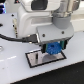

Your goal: Insert the blue gear onto the right peg, followed by the red gear

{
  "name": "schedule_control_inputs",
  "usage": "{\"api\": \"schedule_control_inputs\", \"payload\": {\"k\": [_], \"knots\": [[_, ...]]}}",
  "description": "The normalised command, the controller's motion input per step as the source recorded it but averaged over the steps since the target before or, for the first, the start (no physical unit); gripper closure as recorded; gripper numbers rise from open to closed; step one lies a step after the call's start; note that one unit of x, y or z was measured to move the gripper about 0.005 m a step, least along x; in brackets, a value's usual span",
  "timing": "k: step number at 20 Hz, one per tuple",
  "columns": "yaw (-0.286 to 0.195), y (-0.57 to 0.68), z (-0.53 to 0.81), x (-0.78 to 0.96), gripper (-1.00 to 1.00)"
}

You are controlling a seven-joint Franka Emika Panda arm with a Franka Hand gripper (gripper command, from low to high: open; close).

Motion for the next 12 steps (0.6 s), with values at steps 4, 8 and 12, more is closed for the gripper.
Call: {"api": "schedule_control_inputs", "payload": {"k": [4,8,12], "knots": [[0.0,-0.06,-0.24,0.02,1.0],[0.0,-0.06,0.32,0.05,1.0],[0.0,-0.03,0.2,0.08,1.0]]}}
